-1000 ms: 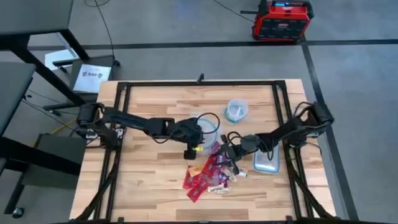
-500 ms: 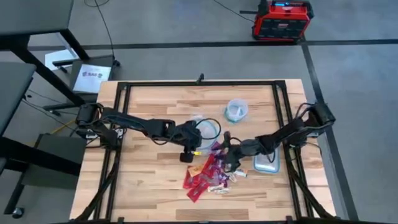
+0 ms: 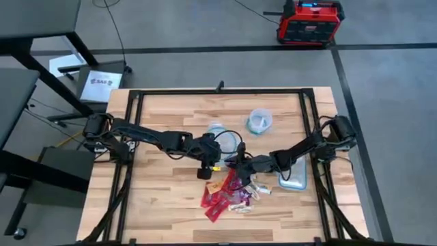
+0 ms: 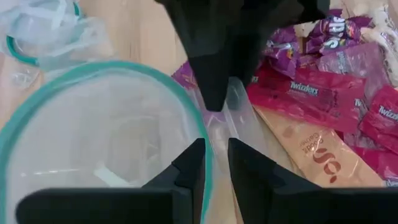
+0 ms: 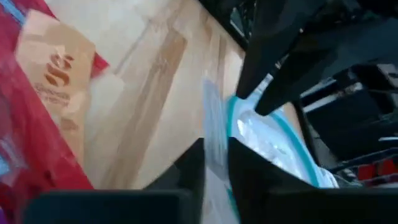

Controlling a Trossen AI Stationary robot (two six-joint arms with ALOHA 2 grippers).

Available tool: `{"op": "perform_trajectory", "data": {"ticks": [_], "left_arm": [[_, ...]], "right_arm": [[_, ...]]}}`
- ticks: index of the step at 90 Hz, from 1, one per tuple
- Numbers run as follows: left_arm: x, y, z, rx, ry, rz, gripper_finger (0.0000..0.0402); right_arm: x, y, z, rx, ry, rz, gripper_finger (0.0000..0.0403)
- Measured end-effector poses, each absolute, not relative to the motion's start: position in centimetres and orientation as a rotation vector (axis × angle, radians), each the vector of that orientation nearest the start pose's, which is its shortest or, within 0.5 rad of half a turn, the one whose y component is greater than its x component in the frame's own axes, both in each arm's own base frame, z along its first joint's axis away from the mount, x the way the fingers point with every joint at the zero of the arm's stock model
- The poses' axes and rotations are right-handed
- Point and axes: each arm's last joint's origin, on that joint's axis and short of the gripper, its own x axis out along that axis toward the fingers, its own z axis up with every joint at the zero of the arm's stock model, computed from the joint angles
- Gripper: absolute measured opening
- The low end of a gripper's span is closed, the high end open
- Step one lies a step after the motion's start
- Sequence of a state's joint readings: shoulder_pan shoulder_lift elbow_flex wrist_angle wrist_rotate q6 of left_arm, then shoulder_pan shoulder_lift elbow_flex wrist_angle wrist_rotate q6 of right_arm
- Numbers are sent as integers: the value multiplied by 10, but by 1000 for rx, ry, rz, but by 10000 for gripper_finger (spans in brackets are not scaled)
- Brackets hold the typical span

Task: Sort candy
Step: Open the big circular transparent bin

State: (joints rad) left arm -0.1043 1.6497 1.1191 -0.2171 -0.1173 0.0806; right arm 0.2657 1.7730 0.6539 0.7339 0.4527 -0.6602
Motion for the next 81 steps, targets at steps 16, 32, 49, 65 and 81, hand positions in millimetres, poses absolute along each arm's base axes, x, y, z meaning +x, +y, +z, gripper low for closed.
{"op": "perform_trajectory", "data": {"ticks": [16,32,49,65,81], "left_arm": [[349,-38,234,153,733,-26,56],[335,-40,262,124,648,-13,56],[305,-40,303,122,552,85,56],[279,-38,329,154,495,175,56],[261,-34,337,158,520,223,56]], "right_arm": [[320,74,144,-785,398,-69,12],[325,74,173,-764,342,-85,1],[329,72,210,-747,301,-153,0],[335,44,249,-719,287,-265,0],[338,-11,271,-632,317,-420,0]]}}
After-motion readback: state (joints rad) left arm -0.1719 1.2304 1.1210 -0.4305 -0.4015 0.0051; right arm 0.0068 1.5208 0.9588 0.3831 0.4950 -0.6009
